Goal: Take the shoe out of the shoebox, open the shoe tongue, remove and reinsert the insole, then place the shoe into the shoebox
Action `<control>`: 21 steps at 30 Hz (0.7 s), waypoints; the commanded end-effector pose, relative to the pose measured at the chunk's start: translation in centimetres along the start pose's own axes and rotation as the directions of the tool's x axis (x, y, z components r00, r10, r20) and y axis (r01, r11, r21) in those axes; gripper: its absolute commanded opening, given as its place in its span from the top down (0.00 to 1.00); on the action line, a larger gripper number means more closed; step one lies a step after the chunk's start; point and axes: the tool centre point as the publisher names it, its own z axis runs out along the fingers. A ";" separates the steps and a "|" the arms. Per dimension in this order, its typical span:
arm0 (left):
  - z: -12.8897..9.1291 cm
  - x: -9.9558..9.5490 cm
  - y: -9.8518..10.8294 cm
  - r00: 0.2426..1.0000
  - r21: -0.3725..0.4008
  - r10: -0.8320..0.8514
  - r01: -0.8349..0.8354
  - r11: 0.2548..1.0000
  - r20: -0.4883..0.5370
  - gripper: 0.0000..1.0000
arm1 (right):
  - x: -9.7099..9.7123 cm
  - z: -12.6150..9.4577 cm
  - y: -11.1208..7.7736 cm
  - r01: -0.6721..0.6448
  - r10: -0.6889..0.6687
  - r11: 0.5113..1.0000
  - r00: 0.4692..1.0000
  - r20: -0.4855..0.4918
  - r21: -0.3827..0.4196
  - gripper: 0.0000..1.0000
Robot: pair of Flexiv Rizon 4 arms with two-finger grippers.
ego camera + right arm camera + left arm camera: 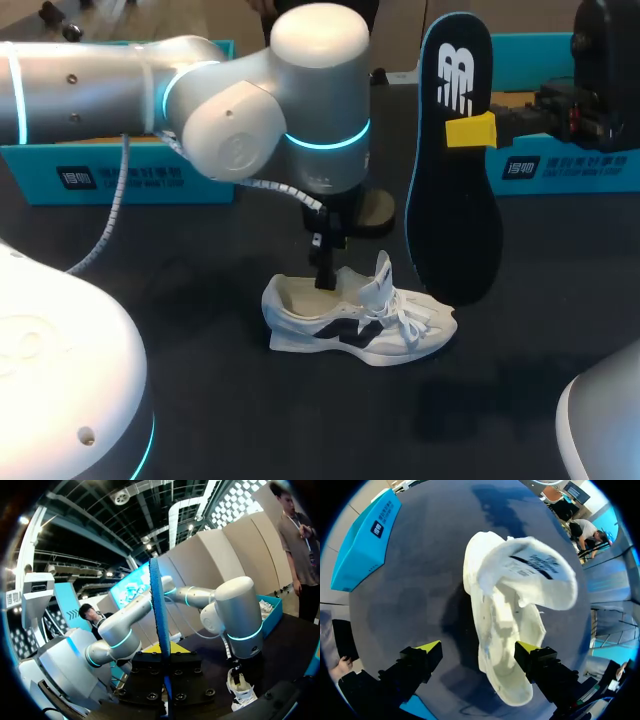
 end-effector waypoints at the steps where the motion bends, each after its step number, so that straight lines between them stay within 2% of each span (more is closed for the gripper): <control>1: 1.6 -0.3 -0.4 1.000 0.012 -0.009 0.009 1.000 -0.006 0.00 | -0.2 0.2 0.2 -0.002 0.002 1.000 1.000 -0.002 0.005 1.00; 6: 2.6 0.0 -0.3 1.000 0.018 -0.028 0.028 0.999 0.000 0.07 | -0.2 0.2 0.2 -0.002 0.002 1.000 1.000 -0.002 0.005 1.00; 10: 3.5 0.2 -0.2 0.999 0.004 -0.047 0.048 0.999 -0.004 0.27 | -0.2 0.2 0.2 -0.002 0.002 1.000 1.000 -0.002 0.005 1.00; 14: 3.9 0.3 0.0 0.998 -0.001 -0.063 0.063 0.998 0.001 0.60 | -0.2 0.2 0.2 -0.002 0.002 1.000 1.000 -0.002 0.005 1.00; 15: 4.0 0.3 0.1 0.998 -0.001 -0.065 0.065 0.998 0.001 0.73 | -0.2 0.2 0.2 -0.002 0.002 1.000 1.000 -0.002 0.005 1.00; 16: 4.1 0.4 0.2 0.998 0.000 -0.068 0.068 0.998 0.001 1.00 | -0.2 0.2 0.2 -0.002 0.002 1.000 1.000 -0.002 0.005 1.00; 21: 4.1 0.7 0.5 0.998 0.011 -0.067 0.067 0.998 0.010 1.00 | -0.2 0.2 0.2 -0.002 0.002 1.000 1.000 -0.002 0.005 1.00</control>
